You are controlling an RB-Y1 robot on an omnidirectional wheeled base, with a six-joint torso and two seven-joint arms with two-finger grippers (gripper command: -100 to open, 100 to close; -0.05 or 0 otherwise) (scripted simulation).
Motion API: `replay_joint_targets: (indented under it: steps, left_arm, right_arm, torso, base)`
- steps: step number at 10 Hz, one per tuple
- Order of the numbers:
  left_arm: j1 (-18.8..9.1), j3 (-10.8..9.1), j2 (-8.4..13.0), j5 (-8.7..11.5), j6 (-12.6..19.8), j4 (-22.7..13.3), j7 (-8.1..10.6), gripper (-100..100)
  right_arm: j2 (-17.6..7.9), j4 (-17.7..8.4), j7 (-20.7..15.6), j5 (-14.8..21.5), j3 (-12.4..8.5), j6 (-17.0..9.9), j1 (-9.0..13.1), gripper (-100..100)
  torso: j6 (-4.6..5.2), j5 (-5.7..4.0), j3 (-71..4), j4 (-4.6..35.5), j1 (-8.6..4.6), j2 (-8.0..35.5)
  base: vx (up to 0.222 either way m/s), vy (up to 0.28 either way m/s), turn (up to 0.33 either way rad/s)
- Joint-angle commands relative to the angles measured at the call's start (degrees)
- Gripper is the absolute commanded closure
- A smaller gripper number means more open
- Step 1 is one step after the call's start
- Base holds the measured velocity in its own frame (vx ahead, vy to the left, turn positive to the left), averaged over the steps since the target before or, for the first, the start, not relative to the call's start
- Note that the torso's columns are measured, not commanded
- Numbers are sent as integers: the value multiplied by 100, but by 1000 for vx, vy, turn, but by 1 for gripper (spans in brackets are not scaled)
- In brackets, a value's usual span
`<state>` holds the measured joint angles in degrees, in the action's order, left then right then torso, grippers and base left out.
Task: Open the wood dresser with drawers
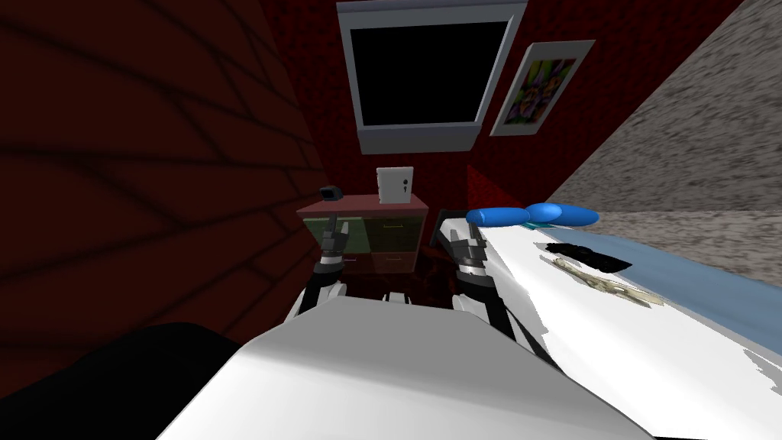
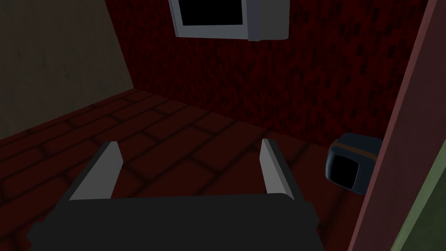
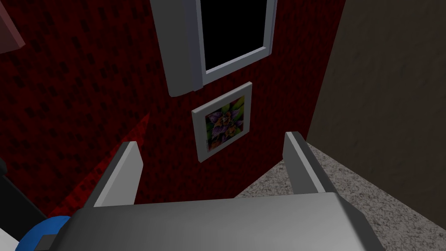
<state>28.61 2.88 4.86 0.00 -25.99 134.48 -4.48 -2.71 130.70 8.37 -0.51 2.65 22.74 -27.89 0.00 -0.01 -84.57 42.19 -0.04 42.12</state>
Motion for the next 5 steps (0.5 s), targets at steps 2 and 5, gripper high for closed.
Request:
replay_joint_targets:
  steps: [2, 5]
  left_arm:
    - [-92, -8, 243, -11, 78, -363, -8, -100]
    - [-209, -26, 329, -20, 149, -801, -12, -100]
  right_arm:
    - [0, 0, 0, 0, 0, 0, 0, 0]
    - [0, 0, 0, 0, 0, 0, 0, 0]
  torso:
    - [0, 0, 0, 9, 0, 15]
    - [-1, 1, -2, 9, 3, 12]
  base:
    - [43, -44, -2]
    - [66, -48, -5]
